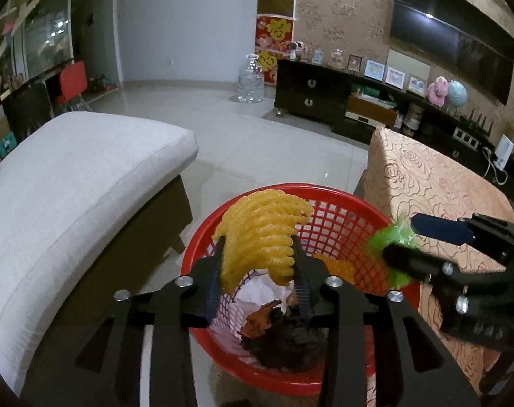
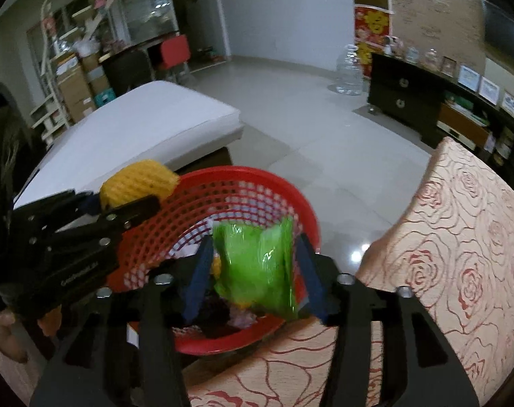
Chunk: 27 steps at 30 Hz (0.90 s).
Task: Collect trash
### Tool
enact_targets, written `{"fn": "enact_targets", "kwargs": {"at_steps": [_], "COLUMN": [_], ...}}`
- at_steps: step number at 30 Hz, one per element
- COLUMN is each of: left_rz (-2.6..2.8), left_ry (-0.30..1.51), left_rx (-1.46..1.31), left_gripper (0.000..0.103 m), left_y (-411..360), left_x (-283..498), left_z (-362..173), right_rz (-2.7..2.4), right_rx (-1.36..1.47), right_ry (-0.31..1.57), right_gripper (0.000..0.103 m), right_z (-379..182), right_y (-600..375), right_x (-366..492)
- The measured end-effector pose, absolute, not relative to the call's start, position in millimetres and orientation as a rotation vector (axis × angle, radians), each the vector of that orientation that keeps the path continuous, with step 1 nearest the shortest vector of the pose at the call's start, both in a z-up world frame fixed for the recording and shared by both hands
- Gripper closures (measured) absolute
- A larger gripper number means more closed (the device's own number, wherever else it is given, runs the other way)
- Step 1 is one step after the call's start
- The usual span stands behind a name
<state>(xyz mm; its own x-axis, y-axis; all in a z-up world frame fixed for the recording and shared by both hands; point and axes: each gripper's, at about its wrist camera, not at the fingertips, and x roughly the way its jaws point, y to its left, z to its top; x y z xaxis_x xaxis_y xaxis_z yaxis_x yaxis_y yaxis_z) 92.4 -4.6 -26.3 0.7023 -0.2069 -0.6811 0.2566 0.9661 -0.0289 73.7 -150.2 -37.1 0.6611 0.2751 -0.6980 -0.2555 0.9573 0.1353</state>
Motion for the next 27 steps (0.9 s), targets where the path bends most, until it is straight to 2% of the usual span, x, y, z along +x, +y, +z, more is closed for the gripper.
{"fn": "enact_targets", "kwargs": {"at_steps": [2, 3, 14, 23, 25, 27], "left_rz": [-0.261, -0.262, -0.293, -0.281, -0.265, -0.238], "left_ry": [0.751, 0.751, 0.71, 0.672, 0.655, 0.635], "left_rx": [0.061, 0.055, 0.061, 0.067, 0.071, 0.072], "left_gripper": [0.053, 0.051, 0.024, 0.019, 0.019, 0.019], "left_y": [-3.2, -2.8, -5.9, -7.1, -6.6, -4.0], "left_x": [92.5, 92.9, 82.7, 75.2, 70.9, 64.4], "left_z": [-25.8, -25.5, -15.1, -9.0, -7.0, -4.4], "right_rz": [0.3, 0.3, 0.251, 0.194, 0.185, 0.183], "right_rx": [0.028, 0.032, 0.122, 0.209, 0.225, 0.238], "right_ry": [0.784, 0.782, 0.744, 0.694, 0.681, 0.667], "right_gripper": [0.038, 0.035, 0.023, 0.019, 0.013, 0.012], "right_z": [-37.0, -36.4, -26.2, -15.7, -15.1, -15.2], "right_y": [-150.4, -151.4, -179.1, -207.9, -209.6, -207.8], "right_x": [72.4, 71.9, 57.5, 34.4, 28.1, 21.1]}}
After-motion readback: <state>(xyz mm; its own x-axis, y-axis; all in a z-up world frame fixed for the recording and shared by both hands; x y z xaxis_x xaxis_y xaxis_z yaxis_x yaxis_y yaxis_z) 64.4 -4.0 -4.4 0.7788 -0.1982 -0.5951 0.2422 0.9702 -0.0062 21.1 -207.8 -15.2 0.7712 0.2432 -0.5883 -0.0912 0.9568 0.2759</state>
